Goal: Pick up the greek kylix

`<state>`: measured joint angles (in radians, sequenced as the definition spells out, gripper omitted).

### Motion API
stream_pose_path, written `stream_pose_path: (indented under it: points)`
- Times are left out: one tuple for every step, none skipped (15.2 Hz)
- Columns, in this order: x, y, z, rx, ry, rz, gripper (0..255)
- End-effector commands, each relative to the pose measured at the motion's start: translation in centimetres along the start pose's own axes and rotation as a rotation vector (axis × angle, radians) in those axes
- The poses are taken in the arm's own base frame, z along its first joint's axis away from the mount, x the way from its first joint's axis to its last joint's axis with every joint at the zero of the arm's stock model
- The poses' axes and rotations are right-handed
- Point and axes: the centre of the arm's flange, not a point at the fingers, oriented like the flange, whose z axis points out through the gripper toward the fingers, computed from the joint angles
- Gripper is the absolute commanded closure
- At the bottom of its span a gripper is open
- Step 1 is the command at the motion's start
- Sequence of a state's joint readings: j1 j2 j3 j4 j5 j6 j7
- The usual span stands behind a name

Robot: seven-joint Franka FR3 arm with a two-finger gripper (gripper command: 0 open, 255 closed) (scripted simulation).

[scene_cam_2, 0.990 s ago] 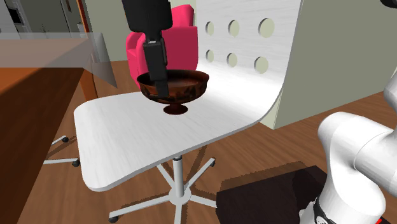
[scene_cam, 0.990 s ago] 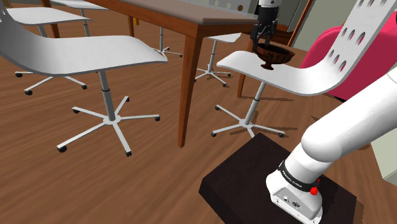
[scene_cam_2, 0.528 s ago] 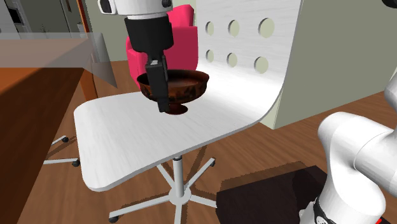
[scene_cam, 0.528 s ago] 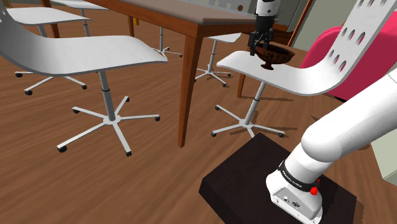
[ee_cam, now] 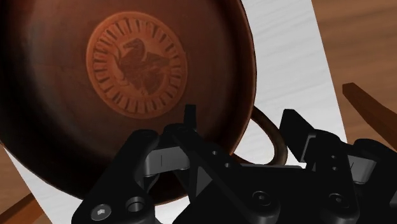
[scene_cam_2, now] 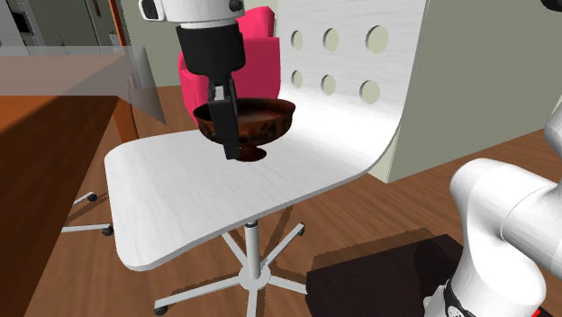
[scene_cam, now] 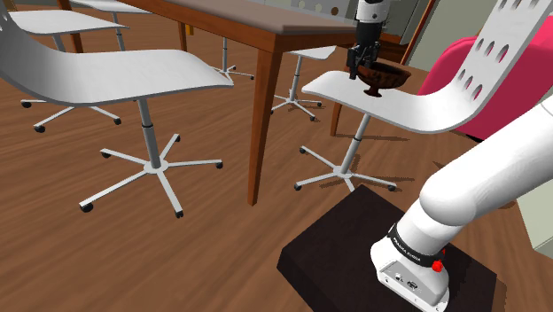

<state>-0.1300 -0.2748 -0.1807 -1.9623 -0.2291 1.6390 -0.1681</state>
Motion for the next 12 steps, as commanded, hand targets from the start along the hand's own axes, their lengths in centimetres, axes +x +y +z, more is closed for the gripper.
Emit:
stream_pose_path:
  points:
    - [0.0,0.1,0.2,0.0,-0.004,0.002,255]
    - [0.0,0.0,0.1,0.0,-0.004,0.002,255]
    - [0.0,0.1,-0.4,0.0,-0.004,0.002,255]
    - [-0.1,0.2,-0.9,0.0,-0.004,0.002,255]
    - [-0.1,0.3,-1.4,0.0,-0.004,0.002,255]
    - [-0.1,0.3,-2.0,0.0,-0.004,0.002,255]
    - [-0.2,0.4,-2.5,0.0,-0.004,0.002,255]
    - [-0.2,0.5,-3.0,0.0,-0.004,0.002,255]
    - [-0.3,0.6,-3.5,0.0,-0.004,0.002,255]
    - [-0.3,0.7,-4.0,0.0,-0.004,0.002,255]
    - [-0.4,0.8,-4.6,0.0,-0.004,0.002,255]
    - [-0.4,0.9,-5.1,0.0,-0.004,0.002,255]
